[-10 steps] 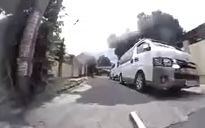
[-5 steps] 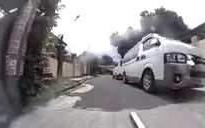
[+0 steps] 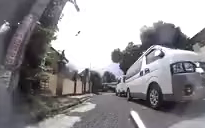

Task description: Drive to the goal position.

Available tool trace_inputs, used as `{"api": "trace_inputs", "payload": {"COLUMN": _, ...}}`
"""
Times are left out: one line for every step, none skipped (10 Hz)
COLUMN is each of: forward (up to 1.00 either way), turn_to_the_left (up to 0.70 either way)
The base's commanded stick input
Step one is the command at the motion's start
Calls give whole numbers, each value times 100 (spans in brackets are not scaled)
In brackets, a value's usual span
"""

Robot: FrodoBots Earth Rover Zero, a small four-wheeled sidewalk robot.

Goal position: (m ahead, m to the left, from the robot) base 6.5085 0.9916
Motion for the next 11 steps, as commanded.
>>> {"api": "trace_inputs", "payload": {"forward": 70, "turn_to_the_left": 0}}
{"api": "trace_inputs", "payload": {"forward": 70, "turn_to_the_left": 0}}
{"api": "trace_inputs", "payload": {"forward": 70, "turn_to_the_left": -4}}
{"api": "trace_inputs", "payload": {"forward": 70, "turn_to_the_left": -28}}
{"api": "trace_inputs", "payload": {"forward": 70, "turn_to_the_left": -33}}
{"api": "trace_inputs", "payload": {"forward": 70, "turn_to_the_left": -6}}
{"api": "trace_inputs", "payload": {"forward": 70, "turn_to_the_left": 0}}
{"api": "trace_inputs", "payload": {"forward": 70, "turn_to_the_left": 0}}
{"api": "trace_inputs", "payload": {"forward": 70, "turn_to_the_left": 0}}
{"api": "trace_inputs", "payload": {"forward": 70, "turn_to_the_left": 0}}
{"api": "trace_inputs", "payload": {"forward": 70, "turn_to_the_left": 0}}
